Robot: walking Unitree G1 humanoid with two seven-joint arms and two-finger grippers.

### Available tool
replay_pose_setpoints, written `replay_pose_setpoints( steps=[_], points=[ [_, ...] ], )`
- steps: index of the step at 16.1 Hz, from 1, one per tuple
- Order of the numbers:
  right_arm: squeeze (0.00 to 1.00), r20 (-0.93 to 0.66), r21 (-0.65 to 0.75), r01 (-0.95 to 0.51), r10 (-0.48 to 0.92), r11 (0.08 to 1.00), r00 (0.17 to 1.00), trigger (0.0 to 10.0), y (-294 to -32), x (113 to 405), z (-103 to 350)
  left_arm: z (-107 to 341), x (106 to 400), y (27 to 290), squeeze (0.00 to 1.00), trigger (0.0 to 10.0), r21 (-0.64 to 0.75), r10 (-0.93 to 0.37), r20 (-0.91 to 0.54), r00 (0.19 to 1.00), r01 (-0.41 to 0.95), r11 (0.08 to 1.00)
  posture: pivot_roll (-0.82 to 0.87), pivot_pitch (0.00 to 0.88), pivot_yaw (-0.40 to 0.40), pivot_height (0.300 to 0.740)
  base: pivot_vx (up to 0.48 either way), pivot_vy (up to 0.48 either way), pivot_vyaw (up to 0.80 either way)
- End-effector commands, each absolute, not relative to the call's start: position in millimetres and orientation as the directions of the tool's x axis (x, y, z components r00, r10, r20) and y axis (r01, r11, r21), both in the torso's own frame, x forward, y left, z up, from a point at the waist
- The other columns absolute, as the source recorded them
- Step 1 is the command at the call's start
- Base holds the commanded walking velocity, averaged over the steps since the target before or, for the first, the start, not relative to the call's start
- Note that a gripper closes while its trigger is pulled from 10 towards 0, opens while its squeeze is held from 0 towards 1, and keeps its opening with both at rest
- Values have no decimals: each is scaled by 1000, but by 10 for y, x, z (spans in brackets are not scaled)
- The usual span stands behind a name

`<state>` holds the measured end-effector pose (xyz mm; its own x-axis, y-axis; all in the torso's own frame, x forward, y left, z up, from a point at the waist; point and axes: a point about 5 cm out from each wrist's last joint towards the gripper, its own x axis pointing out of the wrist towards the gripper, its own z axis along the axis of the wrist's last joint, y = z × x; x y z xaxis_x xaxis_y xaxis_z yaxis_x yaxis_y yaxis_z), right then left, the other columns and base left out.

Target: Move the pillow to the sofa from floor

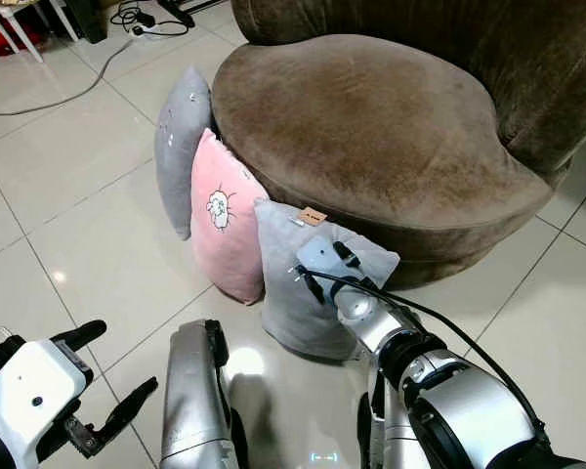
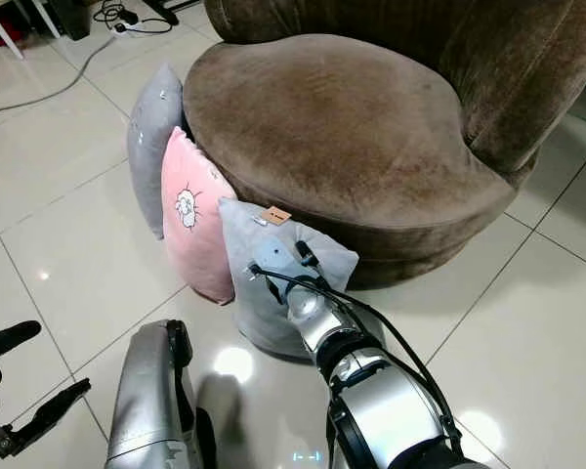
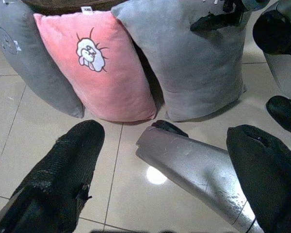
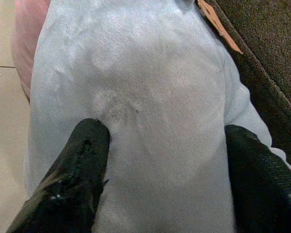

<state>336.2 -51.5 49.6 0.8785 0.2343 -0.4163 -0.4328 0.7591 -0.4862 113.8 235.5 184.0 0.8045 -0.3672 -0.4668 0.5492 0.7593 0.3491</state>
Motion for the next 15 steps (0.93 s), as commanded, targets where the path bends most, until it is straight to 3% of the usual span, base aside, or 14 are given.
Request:
replay_pose_setpoints(
  steps=[1, 5, 15],
  points=[
    [0, -448, -480, -455, 236, 750, 862, 0, -493, 3298, 415, 1855, 1110, 2363, 0, 10000, 347, -366, -479, 798, 556, 755, 130, 213, 88, 445, 0, 0, 0],
    [0, -435, -478, -448, 239, 755, 868, 0, -476, 3311, 440, 1834, 1078, 2311, 0, 10000, 291, -419, -489, 765, 597, 748, 124, 200, 89, 445, 0, 0, 0],
    [0, -431, -457, -459, 261, 762, 864, 0, -454, 3309, 448, 1799, 1074, 2319, 0, 10000, 300, -407, -489, 771, 587, 752, 125, 166, 84, 445, 0, 0, 0]
  ],
)
